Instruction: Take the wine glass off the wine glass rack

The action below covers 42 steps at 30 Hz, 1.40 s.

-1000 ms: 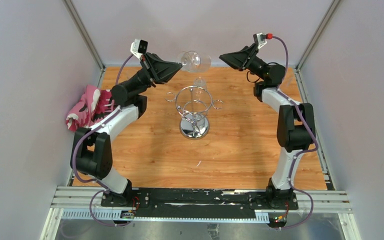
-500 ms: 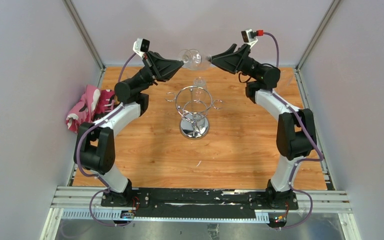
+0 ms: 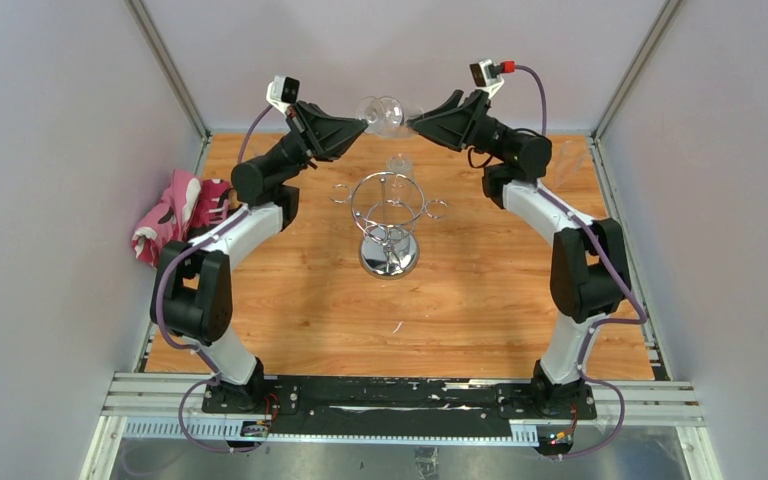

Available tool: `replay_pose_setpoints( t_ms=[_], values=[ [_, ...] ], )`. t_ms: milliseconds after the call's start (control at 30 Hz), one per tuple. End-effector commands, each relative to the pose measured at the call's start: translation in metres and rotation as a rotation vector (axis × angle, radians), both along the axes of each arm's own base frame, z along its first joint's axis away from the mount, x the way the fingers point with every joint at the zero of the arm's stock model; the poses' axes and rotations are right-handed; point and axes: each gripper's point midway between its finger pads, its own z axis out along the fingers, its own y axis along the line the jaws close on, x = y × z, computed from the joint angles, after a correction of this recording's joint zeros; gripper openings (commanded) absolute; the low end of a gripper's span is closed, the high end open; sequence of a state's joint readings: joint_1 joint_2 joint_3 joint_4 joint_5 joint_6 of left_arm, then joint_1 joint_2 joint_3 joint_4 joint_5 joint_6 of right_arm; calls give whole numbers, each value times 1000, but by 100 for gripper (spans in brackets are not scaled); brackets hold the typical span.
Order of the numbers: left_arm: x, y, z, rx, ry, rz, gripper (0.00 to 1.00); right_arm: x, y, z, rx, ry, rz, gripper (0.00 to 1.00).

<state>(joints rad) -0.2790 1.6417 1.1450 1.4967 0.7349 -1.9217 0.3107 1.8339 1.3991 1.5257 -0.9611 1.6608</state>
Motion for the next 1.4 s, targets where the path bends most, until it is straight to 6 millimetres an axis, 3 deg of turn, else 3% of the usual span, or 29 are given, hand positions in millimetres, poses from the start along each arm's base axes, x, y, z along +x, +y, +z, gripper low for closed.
replay_pose_setpoints(
  t_ms=[0,500,767,1000,1267,1367],
  values=[
    [-2,3,14,-53,-92,28,0,-37,-1,29,48,-123,25,58],
    [35,-7,-20,-29,-6,27,0,-85,-13,61,91,-229,11,47],
    [41,-10,-36,-13,28,34,0,-100,-20,73,114,-259,3,44],
    [44,-17,-43,-5,48,16,0,-86,-11,69,114,-213,34,22],
    [49,-31,-57,9,78,-17,0,-92,-4,72,119,-218,63,17],
    [46,-31,-53,7,69,-20,0,-89,-2,69,112,-192,79,0]
  ],
)
